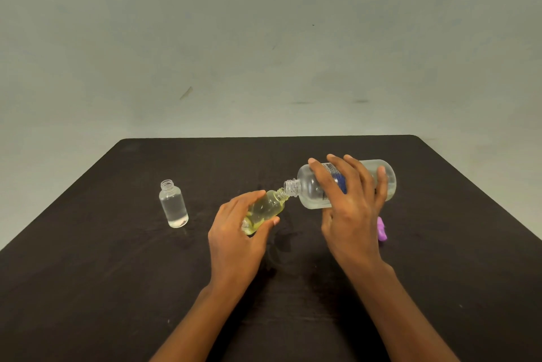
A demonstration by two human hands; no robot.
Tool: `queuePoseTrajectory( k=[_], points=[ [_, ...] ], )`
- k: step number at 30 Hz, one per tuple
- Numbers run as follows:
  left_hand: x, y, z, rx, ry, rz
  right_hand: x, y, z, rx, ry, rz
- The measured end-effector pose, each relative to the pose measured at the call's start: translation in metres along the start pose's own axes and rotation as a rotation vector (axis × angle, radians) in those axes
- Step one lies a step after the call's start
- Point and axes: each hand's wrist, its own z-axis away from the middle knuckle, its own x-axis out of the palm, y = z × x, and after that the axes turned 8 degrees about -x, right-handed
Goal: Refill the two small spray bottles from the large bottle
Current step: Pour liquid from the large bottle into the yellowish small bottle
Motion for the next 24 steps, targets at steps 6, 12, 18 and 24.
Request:
queuePoseTrajectory(
  k=[6, 12, 18, 24],
  points=[
    [0.0003, -0.0004, -0.0006, 0.001, -0.004, -0.002, 0.0003, -0.0002, 0.0, 0.001, 0.001, 0.004],
    [0.0005, -0.0023, -0.0004, 0.002, -0.002, -0.007, 0.0, -0.0001, 0.0, 0.0, -0.008, 0.005],
    [0.0006, -0.0027, -0.0008, 0.003, 0.004, -0.014, -0.0006, -0.0004, -0.0004, -0.002, -0.004, 0.004],
    [0.0003, -0.0029, -0.0005, 0.004, 0.004, -0.02, 0.0, -0.0002, -0.0003, -0.002, -0.004, -0.004]
  ],
)
